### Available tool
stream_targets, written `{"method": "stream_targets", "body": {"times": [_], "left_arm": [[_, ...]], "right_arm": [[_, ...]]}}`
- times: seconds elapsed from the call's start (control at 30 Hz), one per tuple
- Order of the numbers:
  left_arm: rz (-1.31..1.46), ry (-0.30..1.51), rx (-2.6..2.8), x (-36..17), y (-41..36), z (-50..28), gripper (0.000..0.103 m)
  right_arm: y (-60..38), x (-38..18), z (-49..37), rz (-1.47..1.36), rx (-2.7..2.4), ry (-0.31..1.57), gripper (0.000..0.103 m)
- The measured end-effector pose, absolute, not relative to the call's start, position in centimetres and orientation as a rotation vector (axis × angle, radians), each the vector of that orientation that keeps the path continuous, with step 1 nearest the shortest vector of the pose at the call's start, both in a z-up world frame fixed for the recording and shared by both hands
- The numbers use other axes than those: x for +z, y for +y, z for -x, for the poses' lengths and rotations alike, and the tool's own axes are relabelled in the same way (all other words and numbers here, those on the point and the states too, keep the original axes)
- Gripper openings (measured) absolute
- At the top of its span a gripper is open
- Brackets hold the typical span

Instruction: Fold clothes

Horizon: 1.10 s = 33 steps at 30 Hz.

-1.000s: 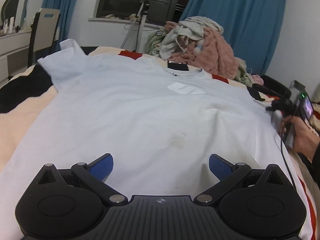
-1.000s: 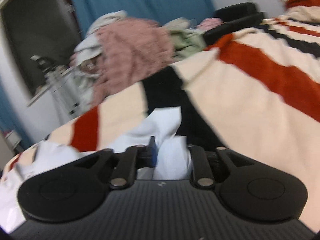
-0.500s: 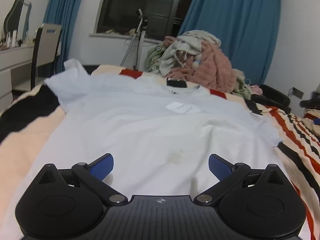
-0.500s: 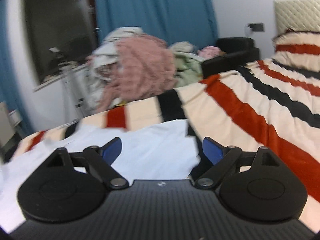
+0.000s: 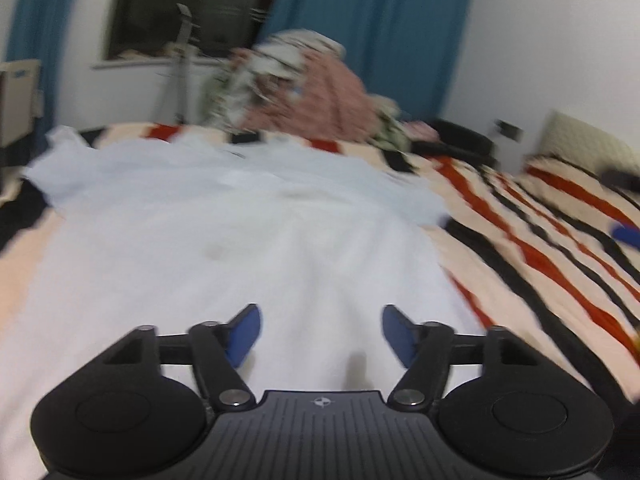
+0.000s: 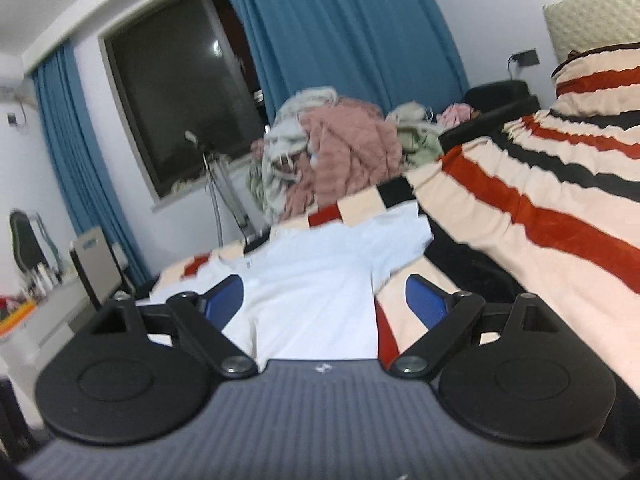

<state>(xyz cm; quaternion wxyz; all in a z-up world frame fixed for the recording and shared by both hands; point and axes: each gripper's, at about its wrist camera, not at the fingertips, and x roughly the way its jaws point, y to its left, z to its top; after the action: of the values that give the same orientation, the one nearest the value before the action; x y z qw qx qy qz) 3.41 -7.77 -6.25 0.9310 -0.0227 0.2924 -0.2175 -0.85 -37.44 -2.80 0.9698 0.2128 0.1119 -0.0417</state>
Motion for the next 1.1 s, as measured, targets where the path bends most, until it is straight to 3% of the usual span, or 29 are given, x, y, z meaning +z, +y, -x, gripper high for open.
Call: {"method": "stream_targets", "body": {"times": [0.13,0.47,0.5,0.53,0.57,1.03,1.1], "left_arm": [[-0.018,0.625,-0.632,-7.4,-12.6,0.1,0.043],[-0.101,0.708,-0.755,-11.4,-19.2,2.0,0.038],[-0.107,0.719,-0.752,-11.8,-19.6,1.9,0.031],[-0.114,0.729,-0.750,-12.1,-20.0,1.8,0.009],[-0.121,0.740,-0.747,-12.5,-20.4,1.8,0.003],[0.116,0.856,-0.815,-11.8,-23.3,-0.3,0.003],[0.123,0.864,-0.806,-11.6,-22.7,-0.4,0.010]], "right_arm": [[-38.0,-2.4,2.0,-0.411,-0.096,0.161,0.089],[-40.1,-4.0,1.8,-0.545,-0.102,0.196,0.089],[-40.2,-4.1,1.8,-0.550,-0.109,0.199,0.089],[-40.3,-4.3,1.7,-0.555,-0.115,0.203,0.089],[-40.4,-4.4,1.7,-0.557,-0.116,0.206,0.089],[-40.4,-4.7,1.6,-0.516,-0.122,0.196,0.091],[-40.2,-4.8,1.4,-0.510,-0.109,0.201,0.091]]}}
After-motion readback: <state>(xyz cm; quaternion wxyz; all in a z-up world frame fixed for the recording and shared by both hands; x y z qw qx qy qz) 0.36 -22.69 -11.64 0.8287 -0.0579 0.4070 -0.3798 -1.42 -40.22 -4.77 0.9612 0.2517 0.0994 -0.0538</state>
